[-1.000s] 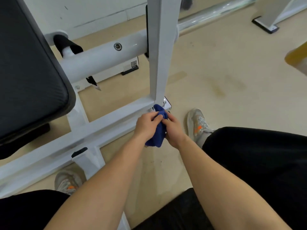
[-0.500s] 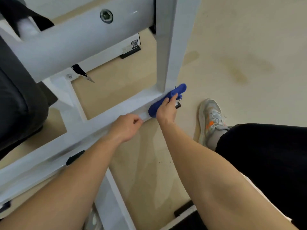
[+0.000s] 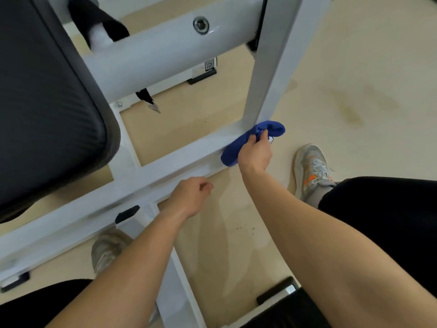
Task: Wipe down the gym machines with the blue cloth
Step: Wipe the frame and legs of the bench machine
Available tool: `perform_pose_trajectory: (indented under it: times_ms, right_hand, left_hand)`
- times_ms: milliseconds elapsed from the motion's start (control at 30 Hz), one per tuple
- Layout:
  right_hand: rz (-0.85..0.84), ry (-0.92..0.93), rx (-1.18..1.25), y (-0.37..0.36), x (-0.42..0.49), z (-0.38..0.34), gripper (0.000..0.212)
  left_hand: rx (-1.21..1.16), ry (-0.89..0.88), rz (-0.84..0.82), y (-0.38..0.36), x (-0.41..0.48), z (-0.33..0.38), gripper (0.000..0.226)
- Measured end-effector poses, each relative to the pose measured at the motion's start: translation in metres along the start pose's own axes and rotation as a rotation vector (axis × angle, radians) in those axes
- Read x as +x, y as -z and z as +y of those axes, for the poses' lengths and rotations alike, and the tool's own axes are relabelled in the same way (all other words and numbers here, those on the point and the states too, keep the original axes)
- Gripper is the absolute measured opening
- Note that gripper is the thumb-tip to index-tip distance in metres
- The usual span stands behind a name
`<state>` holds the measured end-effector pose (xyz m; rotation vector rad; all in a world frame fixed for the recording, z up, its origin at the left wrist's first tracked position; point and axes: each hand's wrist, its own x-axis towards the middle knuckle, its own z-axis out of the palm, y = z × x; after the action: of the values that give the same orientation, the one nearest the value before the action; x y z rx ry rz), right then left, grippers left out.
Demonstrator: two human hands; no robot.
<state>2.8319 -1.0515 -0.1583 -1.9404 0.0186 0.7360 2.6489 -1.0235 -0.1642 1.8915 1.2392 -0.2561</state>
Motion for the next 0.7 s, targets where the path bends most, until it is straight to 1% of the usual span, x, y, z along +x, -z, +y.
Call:
perform_pose_trajectory:
  times_ms: [100, 233, 367, 500, 600, 633, 700]
  right_hand:
    - [0.001, -0.028, -0.086, -0.006, 0.005, 0.01, 0.05]
    - [-0.003, -0.111, -0.046, -0.014, 0.001, 0.013, 0.049]
    - [-0.059, -0.008, -0.071, -0.025, -0.028, 0.013, 0.045]
    - [-0.135, 0.013, -0.218, -0.041, -0.066, 0.02, 0.042]
    - [-0.236, -0.026, -0.342, -0.06, -0.093, 0.022, 0.044]
    - [-0.259, -0.008, -0.375, -0.063, -0.101, 0.025, 0.042]
    - [-0.312, 0.1, -0.462, -0.062, -0.111, 0.029, 0.036]
  left_hand:
    - [-0.02, -0.033, 0.03, 0.002, 0.0, -0.002, 0.021]
    - [-0.026, -0.002, 0.054, 0.009, -0.008, -0.014, 0.023]
    - [-0.011, 0.038, 0.06, 0.019, -0.03, -0.027, 0.023]
    - [0.02, 0.077, 0.12, 0.039, -0.064, -0.045, 0.024]
    - [0.064, 0.108, 0.186, 0.056, -0.091, -0.063, 0.026]
    - [0.068, 0.113, 0.206, 0.06, -0.101, -0.069, 0.026]
    - [0.079, 0.121, 0.23, 0.067, -0.121, -0.076, 0.026]
